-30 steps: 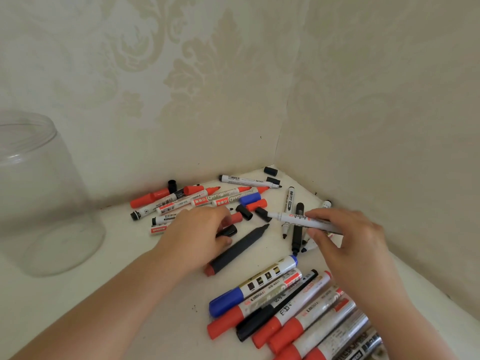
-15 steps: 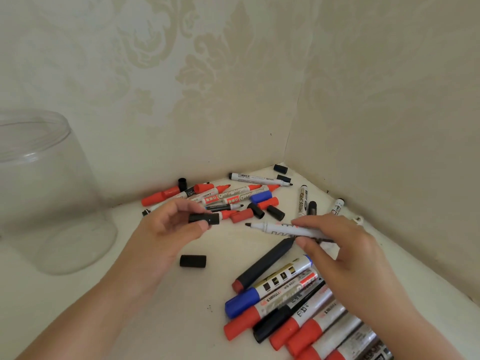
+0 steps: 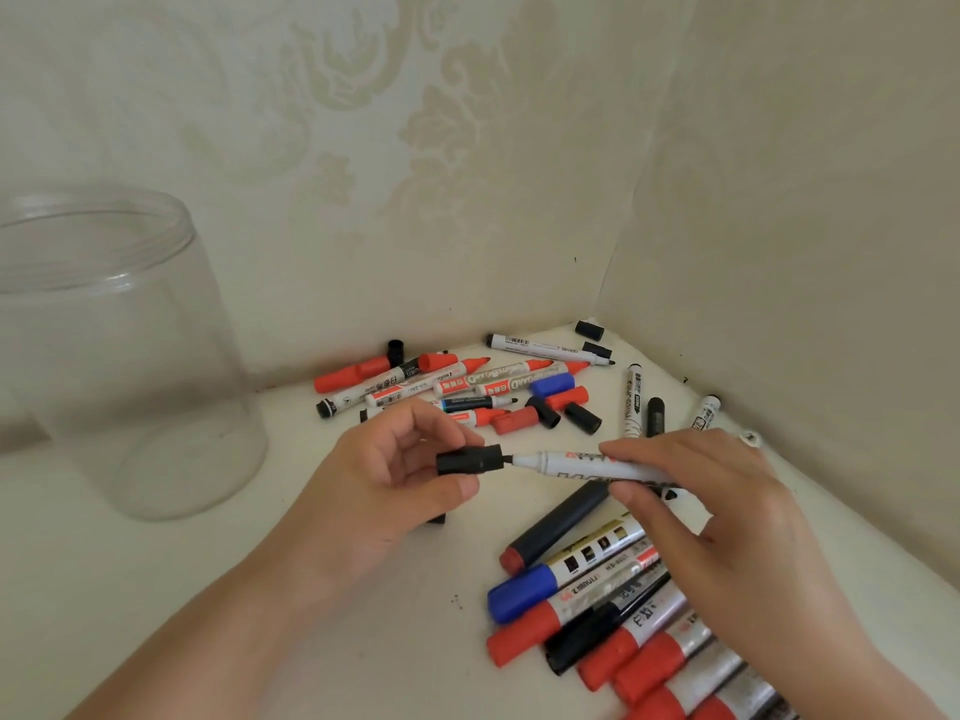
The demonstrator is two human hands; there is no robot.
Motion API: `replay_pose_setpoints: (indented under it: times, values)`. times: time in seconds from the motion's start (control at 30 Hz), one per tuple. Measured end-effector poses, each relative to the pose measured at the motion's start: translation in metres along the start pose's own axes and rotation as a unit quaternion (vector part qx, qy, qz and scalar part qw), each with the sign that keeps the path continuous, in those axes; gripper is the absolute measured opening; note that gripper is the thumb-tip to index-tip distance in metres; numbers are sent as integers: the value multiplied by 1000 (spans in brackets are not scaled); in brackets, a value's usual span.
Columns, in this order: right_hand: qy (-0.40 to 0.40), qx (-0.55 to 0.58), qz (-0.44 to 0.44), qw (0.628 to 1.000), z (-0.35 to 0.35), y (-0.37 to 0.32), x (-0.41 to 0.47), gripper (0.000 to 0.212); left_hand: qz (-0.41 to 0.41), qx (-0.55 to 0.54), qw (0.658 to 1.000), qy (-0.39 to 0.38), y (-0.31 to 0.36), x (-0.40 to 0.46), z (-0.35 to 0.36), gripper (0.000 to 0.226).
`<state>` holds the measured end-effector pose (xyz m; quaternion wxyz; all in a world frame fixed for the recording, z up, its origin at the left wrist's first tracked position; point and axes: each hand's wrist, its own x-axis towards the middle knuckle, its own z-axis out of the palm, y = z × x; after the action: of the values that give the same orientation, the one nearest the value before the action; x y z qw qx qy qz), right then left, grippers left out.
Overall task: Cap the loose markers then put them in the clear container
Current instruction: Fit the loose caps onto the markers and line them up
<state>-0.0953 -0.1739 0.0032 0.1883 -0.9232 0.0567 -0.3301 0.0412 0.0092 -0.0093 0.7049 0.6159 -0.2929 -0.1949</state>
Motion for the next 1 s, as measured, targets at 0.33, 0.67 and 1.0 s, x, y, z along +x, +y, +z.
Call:
replay_pose_setpoints:
  times: [0.33,0.67,1.0]
  values:
    - [-19,-24,-53,998,5,0,-1,26,49,256,964,-47,-2,-6,6,34]
    - [-65,72,11,995,-3,-2,-1,29,144,422,893,-62,5,-19,19,40]
    - [-49,18,-15,999,-3,-12,-1,27,104,444,886,-85,6,-19,20,21]
